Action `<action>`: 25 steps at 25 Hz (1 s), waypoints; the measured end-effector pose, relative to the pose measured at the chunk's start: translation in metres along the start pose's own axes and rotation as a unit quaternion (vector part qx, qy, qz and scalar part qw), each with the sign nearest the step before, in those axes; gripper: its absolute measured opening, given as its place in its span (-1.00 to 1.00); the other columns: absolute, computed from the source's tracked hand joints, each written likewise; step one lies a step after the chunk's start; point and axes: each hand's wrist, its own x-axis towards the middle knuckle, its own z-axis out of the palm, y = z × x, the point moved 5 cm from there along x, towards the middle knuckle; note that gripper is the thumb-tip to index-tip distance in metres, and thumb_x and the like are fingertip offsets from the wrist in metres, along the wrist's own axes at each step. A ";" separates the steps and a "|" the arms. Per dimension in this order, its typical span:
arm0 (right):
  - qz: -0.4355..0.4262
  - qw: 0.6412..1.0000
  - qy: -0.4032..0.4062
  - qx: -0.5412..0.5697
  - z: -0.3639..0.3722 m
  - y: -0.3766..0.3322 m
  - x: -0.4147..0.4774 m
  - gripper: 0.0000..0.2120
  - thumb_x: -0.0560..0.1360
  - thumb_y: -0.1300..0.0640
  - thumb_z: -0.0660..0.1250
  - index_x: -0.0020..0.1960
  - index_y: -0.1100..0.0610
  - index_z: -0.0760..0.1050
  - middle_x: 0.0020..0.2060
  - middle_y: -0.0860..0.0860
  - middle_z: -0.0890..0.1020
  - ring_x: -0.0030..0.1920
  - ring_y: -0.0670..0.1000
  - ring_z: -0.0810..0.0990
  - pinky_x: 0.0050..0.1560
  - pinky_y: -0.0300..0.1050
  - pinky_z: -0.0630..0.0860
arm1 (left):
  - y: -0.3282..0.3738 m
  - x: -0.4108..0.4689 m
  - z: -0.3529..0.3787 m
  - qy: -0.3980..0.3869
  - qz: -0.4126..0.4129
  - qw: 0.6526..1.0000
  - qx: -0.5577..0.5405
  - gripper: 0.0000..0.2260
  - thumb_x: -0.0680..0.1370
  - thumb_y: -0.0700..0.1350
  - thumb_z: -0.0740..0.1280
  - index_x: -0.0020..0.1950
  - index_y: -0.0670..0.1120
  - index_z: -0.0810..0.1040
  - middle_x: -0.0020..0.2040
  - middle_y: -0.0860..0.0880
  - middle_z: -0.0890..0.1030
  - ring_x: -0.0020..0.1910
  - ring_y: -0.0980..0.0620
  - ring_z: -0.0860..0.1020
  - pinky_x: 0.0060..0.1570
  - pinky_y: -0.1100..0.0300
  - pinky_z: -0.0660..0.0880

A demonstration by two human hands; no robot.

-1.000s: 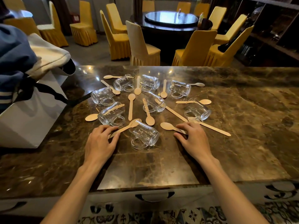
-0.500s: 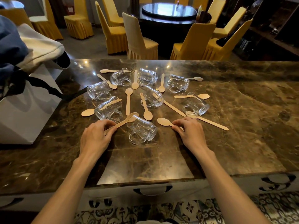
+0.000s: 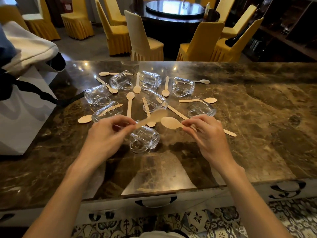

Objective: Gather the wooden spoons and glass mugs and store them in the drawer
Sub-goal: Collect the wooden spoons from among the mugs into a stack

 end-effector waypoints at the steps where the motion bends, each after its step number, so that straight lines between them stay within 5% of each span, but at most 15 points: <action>1: -0.019 1.000 0.004 -0.008 -0.005 -0.005 -0.001 -0.81 0.43 0.11 0.42 0.02 0.10 0.63 -0.06 0.00 0.62 -0.02 0.03 0.55 0.03 0.00 0.39 | 0.006 -0.002 0.012 -0.036 0.002 0.999 -0.002 -0.94 0.45 -0.03 0.42 -0.11 0.12 0.65 -0.20 0.15 0.64 -0.22 0.19 0.57 -0.16 0.22 0.48; 6: -0.087 0.995 -0.023 -0.038 -0.014 -0.006 -0.016 -0.81 0.42 0.04 0.41 -0.01 0.07 0.64 -0.08 -0.01 0.64 -0.02 0.04 0.56 0.04 -0.13 0.29 | 0.012 -0.022 0.070 -0.166 0.006 0.986 0.000 -0.88 0.47 -0.01 0.39 -0.10 0.25 0.58 -0.14 0.25 0.61 -0.13 0.33 0.52 -0.17 0.37 0.41; 8: -0.092 0.994 -0.052 -0.036 -0.013 0.004 -0.028 -0.79 0.44 -0.02 0.36 0.01 0.05 0.64 -0.07 -0.03 0.63 0.01 0.01 0.54 0.06 -0.12 0.29 | 0.008 -0.031 0.095 -0.181 0.001 0.984 -0.005 -0.82 0.48 0.00 0.39 0.04 0.23 0.57 -0.06 0.21 0.62 -0.04 0.28 0.53 -0.06 0.27 0.47; 11: -0.090 0.992 -0.086 -0.016 -0.011 0.021 -0.044 -0.77 0.47 -0.04 0.29 0.02 0.02 0.63 -0.07 -0.07 0.63 0.04 -0.08 0.48 0.08 -0.15 0.26 | 0.004 -0.037 0.124 -0.161 -0.009 0.987 0.015 -0.77 0.48 0.00 0.39 0.13 0.16 0.58 0.00 0.10 0.65 0.03 0.10 0.55 0.02 0.04 0.52; 15: -0.073 0.990 -0.121 -0.019 -0.007 0.042 -0.061 -0.77 0.47 -0.07 0.27 0.02 -0.02 0.62 -0.07 -0.09 0.63 0.04 -0.09 0.49 0.08 -0.16 0.24 | 0.012 -0.031 0.143 -0.119 0.042 0.988 0.092 -0.81 0.42 0.08 0.44 0.02 0.20 0.60 -0.14 0.16 0.53 -0.08 0.13 0.46 -0.16 0.15 0.44; 25: -0.078 0.985 -0.138 -0.063 0.002 0.059 -0.071 -0.78 0.48 -0.08 0.28 -0.02 -0.02 0.64 -0.09 -0.10 0.64 0.01 0.00 0.55 0.11 -0.11 0.26 | 0.014 -0.017 0.152 -0.152 0.086 0.979 0.102 -0.91 0.46 0.11 0.37 -0.07 0.24 0.64 -0.15 0.23 0.55 -0.19 0.23 0.39 -0.18 0.20 0.38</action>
